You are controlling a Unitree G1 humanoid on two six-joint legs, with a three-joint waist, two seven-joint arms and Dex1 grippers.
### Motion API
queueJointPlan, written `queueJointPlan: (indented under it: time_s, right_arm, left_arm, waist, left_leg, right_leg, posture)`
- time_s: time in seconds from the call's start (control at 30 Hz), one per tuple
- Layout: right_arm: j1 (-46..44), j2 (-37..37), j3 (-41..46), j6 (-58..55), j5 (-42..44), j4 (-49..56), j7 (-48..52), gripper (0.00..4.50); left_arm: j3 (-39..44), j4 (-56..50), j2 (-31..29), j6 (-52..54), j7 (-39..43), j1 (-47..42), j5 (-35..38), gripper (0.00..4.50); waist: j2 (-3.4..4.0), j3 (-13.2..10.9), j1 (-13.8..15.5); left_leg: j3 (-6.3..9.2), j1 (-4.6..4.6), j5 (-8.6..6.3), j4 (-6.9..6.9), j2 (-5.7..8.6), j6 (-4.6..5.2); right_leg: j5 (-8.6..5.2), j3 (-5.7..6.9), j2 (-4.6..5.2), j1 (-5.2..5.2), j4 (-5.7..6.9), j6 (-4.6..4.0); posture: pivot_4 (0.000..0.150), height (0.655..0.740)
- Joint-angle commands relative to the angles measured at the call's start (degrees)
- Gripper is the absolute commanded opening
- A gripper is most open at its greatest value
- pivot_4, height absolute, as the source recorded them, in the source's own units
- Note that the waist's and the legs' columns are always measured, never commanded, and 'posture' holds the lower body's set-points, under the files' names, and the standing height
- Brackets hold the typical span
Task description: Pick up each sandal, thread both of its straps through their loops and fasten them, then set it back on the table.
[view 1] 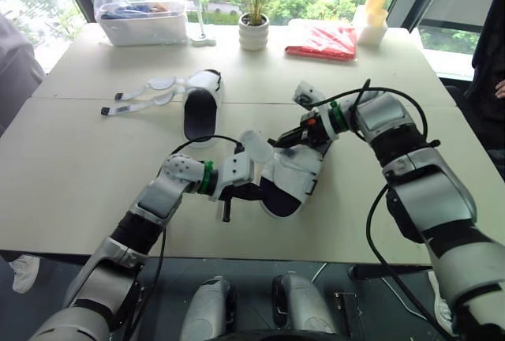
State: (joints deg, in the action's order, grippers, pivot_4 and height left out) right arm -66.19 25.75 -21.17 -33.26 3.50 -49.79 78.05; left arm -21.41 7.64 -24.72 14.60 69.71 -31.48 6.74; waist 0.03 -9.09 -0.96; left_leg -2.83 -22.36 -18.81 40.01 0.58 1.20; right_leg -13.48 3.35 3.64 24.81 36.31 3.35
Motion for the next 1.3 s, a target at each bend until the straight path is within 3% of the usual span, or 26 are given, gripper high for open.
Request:
queueJointPlan:
  time_s: [0.03, 0.2, 0.3, 0.43, 0.47, 0.53, 0.7, 0.73, 0.9, 1.07, 1.13, 1.27, 1.3]
  right_arm:
    - [2.27, -1.02, -1.69, 6.19, -4.82, -1.29, -4.97, 0.04]
    - [1.42, 0.06, 1.42, 4.35, -3.59, 0.04, -3.92, 0.04]
    - [0.74, 1.33, 3.51, 3.26, -2.54, 2.28, -3.61, 0.96]
    - [-0.26, 2.85, 7.97, 2.26, 0.96, 6.31, -1.98, 2.92]
    - [-0.16, 3.13, 8.66, 1.34, 1.80, 7.47, -0.93, 3.00]
    - [0.76, 3.66, 8.65, 0.54, 2.06, 9.28, 0.32, 2.75]
    - [6.56, 4.24, 6.16, 0.87, 1.85, 15.53, 3.68, 0.24]
    - [7.03, 4.17, 6.06, 0.35, 2.01, 16.26, 3.72, 0.07]
    - [8.69, 1.60, 0.82, 7.70, -5.10, 11.99, -2.70, 0.07]
    - [6.51, -2.66, 4.10, 12.71, -5.71, 5.24, -11.15, 0.07]
    - [4.88, -2.62, 7.21, 10.71, -3.60, 5.95, -11.92, 0.07]
    - [4.45, 4.03, 13.43, -4.46, 3.90, 16.16, -6.09, 0.07]
    - [5.31, 6.75, 13.52, -7.23, 5.23, 18.80, -3.25, 0.57]
  left_arm:
    - [-0.68, 0.48, -0.11, 0.80, -0.85, 0.50, -0.88, 0.00]
    - [-0.84, 1.10, 0.14, 0.60, -0.63, 0.00, -0.88, 0.00]
    - [-0.93, 1.21, 0.14, 0.51, -0.47, -0.07, -0.81, 0.00]
    - [-0.99, 1.64, 0.17, 0.23, -0.17, -0.23, -0.87, 0.00]
    - [-1.00, 1.70, 0.20, 0.17, -0.09, -0.26, -0.88, 0.00]
    - [-1.04, 1.85, 0.28, 0.09, 0.03, -0.36, -0.90, 0.00]
    - [-1.05, 2.17, 0.54, -0.08, -0.06, -0.64, -0.96, 0.00]
    - [-1.05, 2.14, 0.54, -0.09, -0.05, -0.63, -0.97, 0.00]
    - [-1.07, 2.16, 0.48, -0.25, -0.06, -0.57, -1.05, 0.00]
    - [-0.78, 1.92, 0.46, -0.47, -0.24, -0.46, -0.81, 0.00]
    - [-0.18, 0.93, 0.18, 0.31, -0.20, -0.43, -0.16, 0.00]
    - [5.30, -5.63, -1.06, 9.07, 0.68, -1.10, 7.58, 0.00]
    - [6.46, -7.49, -2.11, 11.06, 1.59, -1.27, 9.59, 0.52]
  waist:
    - [0.05, 0.03, -0.07]
    - [0.20, 0.14, -0.04]
    - [0.20, 0.13, 0.05]
    - [0.23, 0.12, 0.12]
    - [0.24, 0.11, 0.12]
    - [0.24, 0.11, 0.10]
    - [0.24, 0.11, 0.26]
    - [0.24, 0.11, 0.26]
    - [0.28, 0.13, 0.00]
    - [0.28, 0.14, -0.04]
    - [0.29, 0.14, 0.08]
    - [0.34, 0.07, 0.36]
    - [0.34, 0.07, 0.39]
  left_leg:
    - [0.00, 0.01, 0.00, 0.00, 0.00, -0.01]
    - [0.00, 0.12, 0.01, 0.01, 0.00, -0.02]
    - [0.01, 0.11, 0.01, 0.01, 0.00, -0.02]
    - [0.00, 0.00, 0.02, 0.00, 0.00, -0.03]
    - [0.00, -0.01, 0.02, 0.00, 0.00, -0.03]
    - [0.00, -0.01, 0.02, 0.00, 0.00, -0.03]
    - [0.01, -0.01, -0.01, 0.00, 0.00, 0.03]
    - [0.00, -0.01, -0.01, 0.01, 0.00, 0.02]
    - [0.00, 0.02, 0.01, 0.00, 0.00, -0.01]
    - [-0.01, 0.06, 0.03, 0.01, 0.00, -0.05]
    - [0.00, 0.05, 0.05, 0.01, 0.00, -0.07]
    - [0.00, -0.18, 0.05, 0.03, 0.00, -0.06]
    - [0.00, -0.23, 0.04, 0.02, 0.00, -0.05]
  right_leg:
    - [0.00, 0.00, 0.00, -0.01, 0.00, 0.00]
    - [0.00, 0.00, 0.00, -0.12, 0.01, -0.01]
    - [0.01, 0.00, 0.01, -0.11, 0.02, -0.02]
    - [0.01, 0.00, 0.01, 0.01, 0.01, -0.02]
    - [0.01, 0.00, 0.01, 0.02, 0.01, -0.02]
    - [0.01, 0.00, 0.01, 0.03, 0.01, -0.02]
    - [0.01, 0.00, 0.01, 0.00, 0.00, -0.02]
    - [0.01, -0.01, 0.02, 0.00, 0.00, -0.02]
    - [0.01, -0.01, 0.01, 0.01, 0.02, -0.02]
    - [0.01, 0.00, 0.01, -0.03, 0.03, -0.02]
    - [0.01, 0.00, 0.01, -0.02, 0.07, -0.02]
    - [0.01, 0.00, 0.02, 0.19, 0.07, -0.02]
    - [0.01, 0.00, 0.02, 0.23, 0.07, -0.02]
  posture:
    - [0.150, 0.7241]
    - [0.150, 0.7241]
    - [0.150, 0.7241]
    - [0.150, 0.7241]
    - [0.150, 0.7241]
    - [0.150, 0.7241]
    - [0.150, 0.7241]
    - [0.150, 0.7241]
    - [0.150, 0.7241]
    - [0.150, 0.7241]
    - [0.150, 0.7241]
    - [0.150, 0.7241]
    - [0.150, 0.7241]
